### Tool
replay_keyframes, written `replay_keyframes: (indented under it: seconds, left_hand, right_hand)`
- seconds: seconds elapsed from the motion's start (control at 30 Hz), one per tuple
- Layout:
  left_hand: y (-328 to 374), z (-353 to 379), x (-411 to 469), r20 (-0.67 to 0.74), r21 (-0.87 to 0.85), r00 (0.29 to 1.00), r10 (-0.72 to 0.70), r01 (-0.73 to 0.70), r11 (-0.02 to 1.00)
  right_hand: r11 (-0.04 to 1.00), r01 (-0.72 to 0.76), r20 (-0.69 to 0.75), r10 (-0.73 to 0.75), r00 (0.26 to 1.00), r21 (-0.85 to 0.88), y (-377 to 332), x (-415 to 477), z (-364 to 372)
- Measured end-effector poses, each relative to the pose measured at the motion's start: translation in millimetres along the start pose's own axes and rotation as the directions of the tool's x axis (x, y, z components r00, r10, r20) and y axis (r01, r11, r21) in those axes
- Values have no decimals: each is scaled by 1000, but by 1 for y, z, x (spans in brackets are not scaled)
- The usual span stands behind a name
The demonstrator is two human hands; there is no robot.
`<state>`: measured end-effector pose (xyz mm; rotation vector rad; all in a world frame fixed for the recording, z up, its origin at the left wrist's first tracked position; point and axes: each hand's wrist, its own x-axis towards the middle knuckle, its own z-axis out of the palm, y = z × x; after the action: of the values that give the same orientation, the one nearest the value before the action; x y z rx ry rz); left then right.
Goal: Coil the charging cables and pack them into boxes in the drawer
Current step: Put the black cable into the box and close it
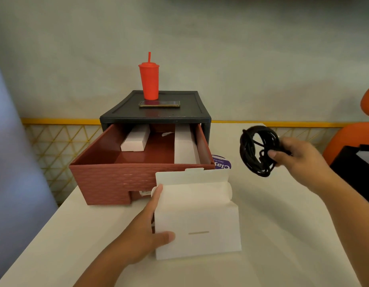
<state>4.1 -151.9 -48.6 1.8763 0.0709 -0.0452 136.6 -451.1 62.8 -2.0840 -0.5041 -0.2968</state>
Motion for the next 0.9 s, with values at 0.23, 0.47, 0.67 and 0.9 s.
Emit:
replay_keyframes:
  seconds: [0.23, 0.47, 0.67, 0.9]
  left_hand:
    - [8, 3, -4, 27, 56, 999, -36, 35, 998]
    - [10, 3, -10, 43, 68, 999, 0, -3, 998]
    - [11, 4, -12, 54, 77, 998, 25, -29, 997]
    - [8, 5, -12, 39, 74, 999, -2, -1, 997]
  right_hand:
    - [819, 442, 259, -367, 894, -366, -59, -34, 49]
    - [637, 551, 435, -350, 830, -539, -53, -49, 86]
    - [771, 399, 372, -226, 900, -497, -58, -46, 83]
    - [728, 486, 592, -137, 794, -483, -41, -49, 95]
